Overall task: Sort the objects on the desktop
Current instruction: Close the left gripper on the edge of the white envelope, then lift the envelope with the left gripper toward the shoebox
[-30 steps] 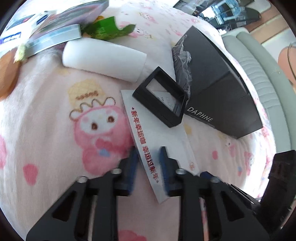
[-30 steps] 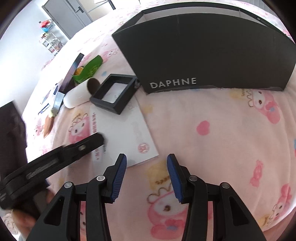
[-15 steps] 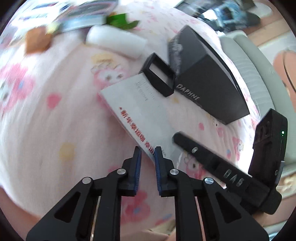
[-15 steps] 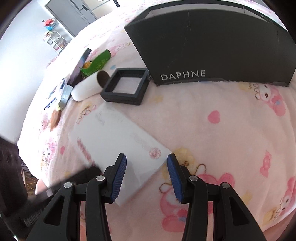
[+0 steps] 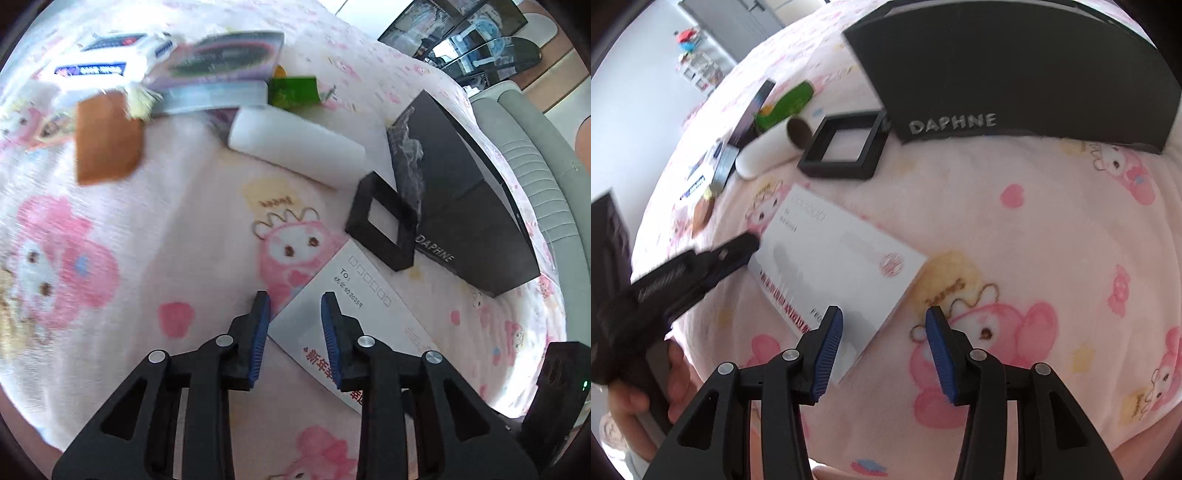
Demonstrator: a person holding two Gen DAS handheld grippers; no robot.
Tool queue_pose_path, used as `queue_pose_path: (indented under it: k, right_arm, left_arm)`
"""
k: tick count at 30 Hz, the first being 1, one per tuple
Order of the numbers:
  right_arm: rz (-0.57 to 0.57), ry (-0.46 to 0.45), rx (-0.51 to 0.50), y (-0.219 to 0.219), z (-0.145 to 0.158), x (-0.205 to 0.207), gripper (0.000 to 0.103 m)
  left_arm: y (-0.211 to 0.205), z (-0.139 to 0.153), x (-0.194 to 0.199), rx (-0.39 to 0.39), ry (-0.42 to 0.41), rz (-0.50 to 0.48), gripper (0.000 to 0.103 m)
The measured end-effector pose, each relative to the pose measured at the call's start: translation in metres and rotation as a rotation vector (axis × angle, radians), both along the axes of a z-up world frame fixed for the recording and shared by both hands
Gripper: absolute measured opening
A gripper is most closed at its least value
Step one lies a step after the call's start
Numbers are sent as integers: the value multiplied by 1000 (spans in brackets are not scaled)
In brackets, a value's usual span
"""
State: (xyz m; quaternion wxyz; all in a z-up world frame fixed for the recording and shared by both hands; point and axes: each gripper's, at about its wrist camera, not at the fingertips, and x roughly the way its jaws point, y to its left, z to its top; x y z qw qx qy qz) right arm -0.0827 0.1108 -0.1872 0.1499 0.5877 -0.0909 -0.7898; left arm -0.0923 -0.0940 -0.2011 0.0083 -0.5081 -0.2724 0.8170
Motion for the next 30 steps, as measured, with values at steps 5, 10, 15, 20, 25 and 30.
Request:
queue_pose_path:
  k: [5, 10, 15, 20, 25, 30]
  right_arm:
    - [-14, 7, 1, 1, 0, -3, 43]
    - [-3, 62, 20, 8, 9, -8, 45]
    - [-17, 69, -6, 22, 13, -10, 45]
    - [-16, 37, 5, 23, 8, -10, 45]
    - [-5, 45, 7, 22, 10, -9, 45]
    - [-26, 55, 15, 26, 10, -10, 45]
  left_arm:
    - [13, -1, 17, 26, -25, -74, 27]
    - [7, 1, 34, 161, -56, -84, 33]
    - [1, 10, 23, 100, -17, -71, 38]
    - [2, 6, 11, 96, -33, -78, 38]
    - [16, 0, 20, 124, -66, -129, 38]
    - [23, 2, 34, 163, -72, -152, 38]
